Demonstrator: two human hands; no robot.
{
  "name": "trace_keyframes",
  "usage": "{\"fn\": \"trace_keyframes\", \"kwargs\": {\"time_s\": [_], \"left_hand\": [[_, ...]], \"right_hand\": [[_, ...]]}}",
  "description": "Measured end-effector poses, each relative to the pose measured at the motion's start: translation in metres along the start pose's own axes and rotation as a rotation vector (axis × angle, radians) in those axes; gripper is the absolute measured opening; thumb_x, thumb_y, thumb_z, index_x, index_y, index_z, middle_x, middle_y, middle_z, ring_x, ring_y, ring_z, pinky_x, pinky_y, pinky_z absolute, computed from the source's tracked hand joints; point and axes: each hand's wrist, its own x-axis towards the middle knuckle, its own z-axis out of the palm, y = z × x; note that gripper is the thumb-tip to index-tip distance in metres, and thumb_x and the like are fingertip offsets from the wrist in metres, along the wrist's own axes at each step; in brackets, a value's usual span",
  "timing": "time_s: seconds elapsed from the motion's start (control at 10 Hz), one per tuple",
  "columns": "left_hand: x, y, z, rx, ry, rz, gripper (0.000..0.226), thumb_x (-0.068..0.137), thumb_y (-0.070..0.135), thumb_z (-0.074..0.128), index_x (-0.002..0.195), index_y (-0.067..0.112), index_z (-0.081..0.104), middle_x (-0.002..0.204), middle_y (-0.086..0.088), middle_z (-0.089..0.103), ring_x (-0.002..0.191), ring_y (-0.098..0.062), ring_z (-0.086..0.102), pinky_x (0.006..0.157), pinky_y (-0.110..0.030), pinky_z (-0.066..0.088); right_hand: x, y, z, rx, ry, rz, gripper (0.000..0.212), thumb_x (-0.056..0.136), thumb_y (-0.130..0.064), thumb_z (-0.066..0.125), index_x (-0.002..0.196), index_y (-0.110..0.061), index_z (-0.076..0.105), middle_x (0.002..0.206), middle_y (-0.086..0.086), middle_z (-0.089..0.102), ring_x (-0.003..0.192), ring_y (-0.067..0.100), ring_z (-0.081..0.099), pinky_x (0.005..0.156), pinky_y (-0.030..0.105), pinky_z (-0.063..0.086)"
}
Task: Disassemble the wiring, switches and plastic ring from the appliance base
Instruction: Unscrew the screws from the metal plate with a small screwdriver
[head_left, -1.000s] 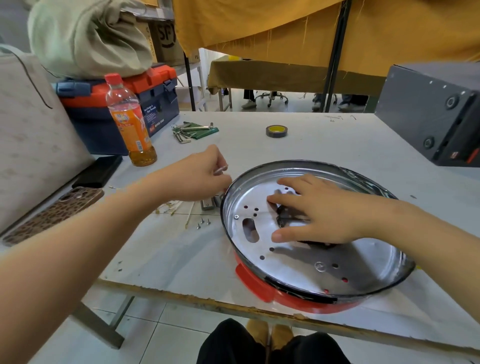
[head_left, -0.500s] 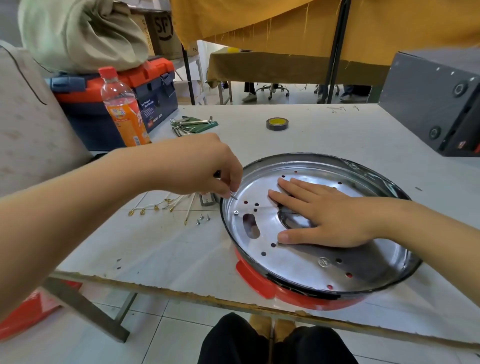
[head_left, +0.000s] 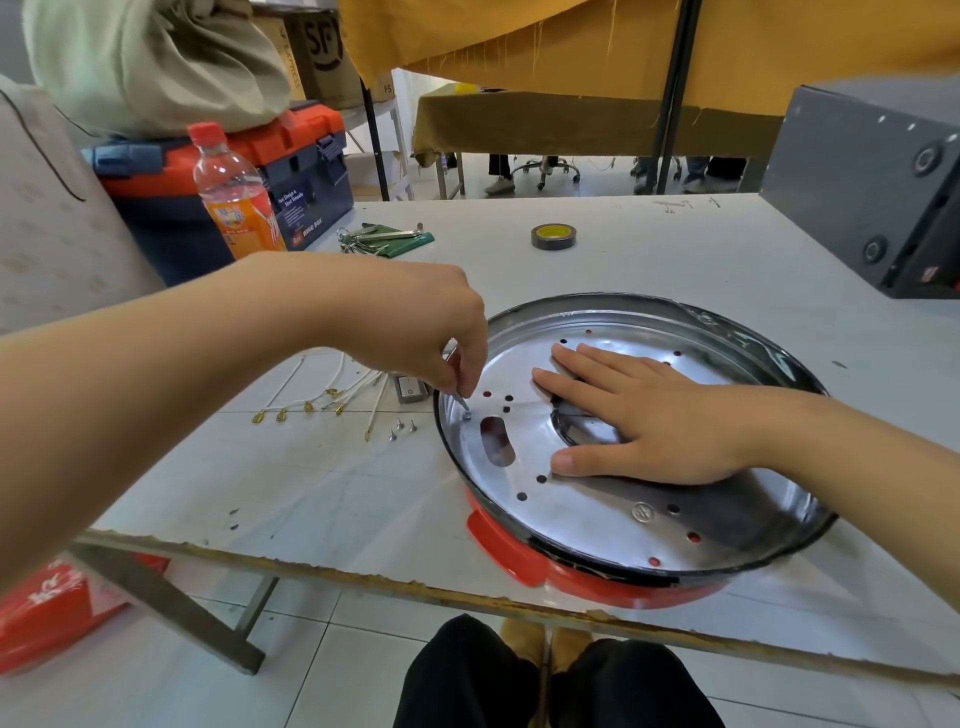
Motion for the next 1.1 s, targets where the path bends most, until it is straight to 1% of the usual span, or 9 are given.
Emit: {"fn": "trace_keyframes", "kwargs": {"time_s": [0.1, 0.3, 0.4, 0.5, 0.6, 0.7, 0.8, 1.0, 1.1], "left_hand": [[0.0024, 0.0016, -0.0007, 0.04, -0.027, 0.011, 0.012, 0.089, 0.029, 0.062, 0.094, 0.035, 0.072, 0.088, 0.018, 0.064, 0.08, 0.001, 0.056, 0.076, -0.025, 0.05], [0.008, 0.005, -0.0017, 0.152, -0.037, 0.045, 0.013, 0.089, 0.029, 0.062, 0.095, 0.035, 0.072, 0.086, 0.02, 0.061, 0.075, 0.004, 0.053, 0.072, -0.025, 0.051], [0.0082, 0.0053, -0.0019, 0.174, -0.038, 0.052, 0.014, 0.089, 0.029, 0.061, 0.096, 0.035, 0.072, 0.086, 0.019, 0.061, 0.076, 0.001, 0.054, 0.073, -0.028, 0.052], [0.0068, 0.0046, -0.0014, 0.168, -0.035, 0.059, 0.014, 0.089, 0.029, 0.061, 0.097, 0.035, 0.071, 0.086, 0.02, 0.06, 0.079, -0.002, 0.056, 0.074, -0.027, 0.052], [0.0053, 0.0035, -0.001, 0.135, -0.03, 0.066, 0.014, 0.089, 0.029, 0.061, 0.097, 0.035, 0.071, 0.087, 0.019, 0.06, 0.079, -0.002, 0.057, 0.075, -0.027, 0.052], [0.0044, 0.0014, -0.0001, 0.106, -0.033, 0.074, 0.014, 0.089, 0.03, 0.061, 0.098, 0.035, 0.071, 0.09, 0.017, 0.064, 0.079, 0.0, 0.056, 0.075, -0.022, 0.05], [0.0041, -0.0004, 0.0012, 0.09, -0.031, 0.082, 0.014, 0.089, 0.03, 0.061, 0.098, 0.035, 0.071, 0.09, 0.017, 0.065, 0.078, 0.004, 0.054, 0.071, -0.016, 0.046], [0.0063, 0.002, 0.0028, 0.128, -0.038, 0.074, 0.017, 0.09, 0.028, 0.06, 0.101, 0.033, 0.072, 0.092, 0.016, 0.063, 0.082, -0.003, 0.057, 0.074, -0.022, 0.05], [0.0115, 0.0073, 0.0038, 0.249, -0.035, 0.091, 0.017, 0.091, 0.026, 0.058, 0.102, 0.03, 0.071, 0.096, 0.011, 0.062, 0.082, -0.006, 0.054, 0.066, -0.016, 0.044]], "right_hand": [[0.0009, 0.0003, 0.0, -0.004, 0.0, -0.003, 0.094, 0.063, -0.083, 0.013, 0.143, -0.046, -0.02, 0.151, -0.018, -0.031, 0.139, 0.002, -0.027, 0.111, 0.029, -0.013], [0.0023, 0.0017, 0.0004, -0.012, 0.001, -0.007, 0.091, 0.065, -0.082, 0.013, 0.142, -0.047, -0.021, 0.15, -0.018, -0.032, 0.139, 0.002, -0.027, 0.112, 0.029, -0.013], [0.0023, 0.0014, 0.0004, -0.015, 0.001, -0.004, 0.092, 0.065, -0.082, 0.013, 0.142, -0.046, -0.021, 0.151, -0.018, -0.032, 0.139, 0.003, -0.027, 0.112, 0.029, -0.012], [0.0021, 0.0011, 0.0003, -0.018, 0.002, -0.003, 0.092, 0.065, -0.082, 0.013, 0.143, -0.046, -0.021, 0.151, -0.017, -0.031, 0.139, 0.003, -0.027, 0.113, 0.03, -0.012], [0.0017, 0.0009, 0.0002, -0.014, 0.002, -0.003, 0.092, 0.066, -0.082, 0.013, 0.143, -0.045, -0.021, 0.151, -0.017, -0.031, 0.139, 0.003, -0.027, 0.112, 0.029, -0.012], [0.0011, 0.0008, 0.0002, -0.009, -0.002, -0.002, 0.092, 0.066, -0.082, 0.013, 0.143, -0.046, -0.02, 0.151, -0.017, -0.031, 0.139, 0.003, -0.027, 0.112, 0.029, -0.012], [0.0005, 0.0003, 0.0002, -0.003, -0.005, 0.001, 0.093, 0.065, -0.082, 0.013, 0.143, -0.046, -0.02, 0.151, -0.018, -0.031, 0.139, 0.003, -0.027, 0.113, 0.03, -0.012], [0.0006, 0.0004, 0.0003, -0.005, -0.002, 0.002, 0.094, 0.063, -0.083, 0.012, 0.143, -0.045, -0.02, 0.151, -0.017, -0.031, 0.139, 0.003, -0.027, 0.115, 0.032, -0.011], [0.0009, 0.0002, 0.0003, -0.001, -0.001, 0.001, 0.096, 0.06, -0.084, 0.01, 0.143, -0.045, -0.02, 0.151, -0.017, -0.031, 0.14, 0.004, -0.026, 0.115, 0.032, -0.011]]}}
